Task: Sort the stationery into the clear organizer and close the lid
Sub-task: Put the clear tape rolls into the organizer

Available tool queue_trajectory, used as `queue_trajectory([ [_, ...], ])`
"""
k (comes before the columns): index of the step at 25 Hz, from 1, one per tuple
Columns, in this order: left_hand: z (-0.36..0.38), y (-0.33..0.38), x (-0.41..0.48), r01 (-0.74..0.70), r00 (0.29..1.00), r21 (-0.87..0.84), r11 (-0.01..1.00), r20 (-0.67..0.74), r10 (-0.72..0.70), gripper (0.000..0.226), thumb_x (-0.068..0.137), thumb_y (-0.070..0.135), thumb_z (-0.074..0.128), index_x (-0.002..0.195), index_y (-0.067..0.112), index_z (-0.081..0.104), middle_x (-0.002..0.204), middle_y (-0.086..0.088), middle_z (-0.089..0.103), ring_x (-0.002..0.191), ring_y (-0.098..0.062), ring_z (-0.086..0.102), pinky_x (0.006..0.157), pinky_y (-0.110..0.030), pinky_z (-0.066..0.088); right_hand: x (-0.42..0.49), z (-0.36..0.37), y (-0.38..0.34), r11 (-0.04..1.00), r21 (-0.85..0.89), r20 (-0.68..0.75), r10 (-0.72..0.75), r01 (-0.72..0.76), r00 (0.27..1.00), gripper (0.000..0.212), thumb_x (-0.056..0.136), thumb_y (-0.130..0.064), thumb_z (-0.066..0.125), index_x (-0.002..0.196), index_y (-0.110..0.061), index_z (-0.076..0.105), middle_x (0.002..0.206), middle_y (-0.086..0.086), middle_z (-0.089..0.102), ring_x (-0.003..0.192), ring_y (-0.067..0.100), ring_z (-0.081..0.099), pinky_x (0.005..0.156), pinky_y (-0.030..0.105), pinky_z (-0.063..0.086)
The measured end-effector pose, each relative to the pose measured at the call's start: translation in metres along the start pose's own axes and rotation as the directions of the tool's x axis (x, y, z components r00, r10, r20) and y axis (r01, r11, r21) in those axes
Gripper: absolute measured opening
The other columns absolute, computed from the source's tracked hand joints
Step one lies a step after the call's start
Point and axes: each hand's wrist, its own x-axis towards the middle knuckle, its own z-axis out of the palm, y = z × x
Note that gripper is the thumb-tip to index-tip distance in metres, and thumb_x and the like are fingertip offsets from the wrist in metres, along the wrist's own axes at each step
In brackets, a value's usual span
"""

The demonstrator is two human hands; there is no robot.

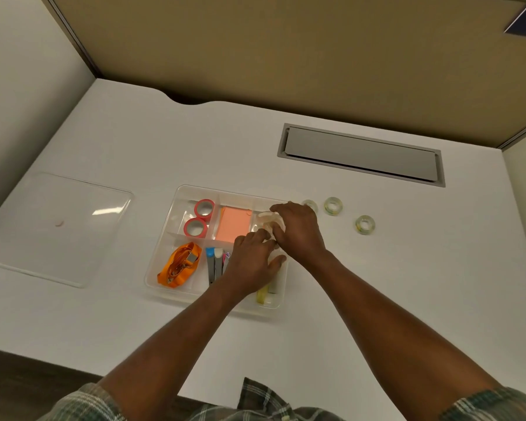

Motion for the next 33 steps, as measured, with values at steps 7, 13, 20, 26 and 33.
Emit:
queue_trajectory([
  [7,0.011,0.038,0.029,-0.107,0.988,0.052,0.993,-0.104,0.112,0.034,0.088,0.043,0.059,0.111,0.02,0.067,0.109,-0.003,0.06,0.102,-0.024,0.057,0.085,-0.038,0.041,-0.041,-0.03,0.067,0.992,-0.041,-0.149,0.111,-0.118,0.983,0.034,0.087,-0.03,0.065,0.117,-0.016,0.065,0.117,0.005,0.065,0.111,0.027,0.059,0.094,0.042,0.046],
  [13,0.029,0.085,0.069,-0.208,0.978,0.152,0.966,0.035,0.205,0.042,0.087,0.044,0.059,0.119,0.016,0.062,0.121,-0.006,0.057,0.108,-0.028,0.055,0.085,-0.04,0.039,-0.081,-0.051,0.137,0.915,-0.132,0.045,0.389,-0.381,0.92,0.054,0.087,-0.033,0.066,0.136,-0.015,0.052,0.147,0.014,0.046,0.135,0.034,0.043,0.106,0.05,0.041],
  [20,0.055,0.107,0.12,0.025,0.955,0.236,0.972,0.282,-0.093,0.061,0.09,0.041,0.058,0.136,0.005,0.042,0.155,-0.029,0.019,0.14,-0.044,0.025,0.105,-0.049,0.036,-0.091,-0.064,0.171,0.892,-0.134,0.23,0.453,-0.432,0.862,0.075,0.09,-0.035,0.063,0.153,-0.02,0.025,0.166,0.005,0.009,0.144,0.034,0.027,0.105,0.051,0.043],
  [26,0.078,0.106,0.111,-0.019,0.991,0.337,0.941,0.128,-0.026,0.038,0.081,0.027,0.065,0.112,0.006,0.056,0.115,-0.018,0.057,0.103,-0.037,0.054,0.079,-0.038,0.044,-0.095,-0.064,0.172,0.881,-0.218,0.278,0.469,-0.421,0.838,0.067,0.09,-0.037,0.06,0.149,-0.019,0.032,0.165,0.006,0.009,0.138,0.034,0.034,0.098,0.047,0.046],
  [33,0.095,0.104,0.065,-0.211,0.977,0.462,0.862,0.086,0.193,0.034,0.064,-0.002,0.056,0.096,0.008,0.062,0.076,-0.009,0.06,0.073,-0.033,0.055,0.075,-0.042,0.044,-0.117,-0.054,0.156,0.895,-0.237,0.172,0.421,-0.377,0.891,0.036,0.088,-0.031,0.066,0.115,-0.01,0.057,0.132,0.005,0.051,0.109,0.029,0.051,0.076,0.04,0.052],
])
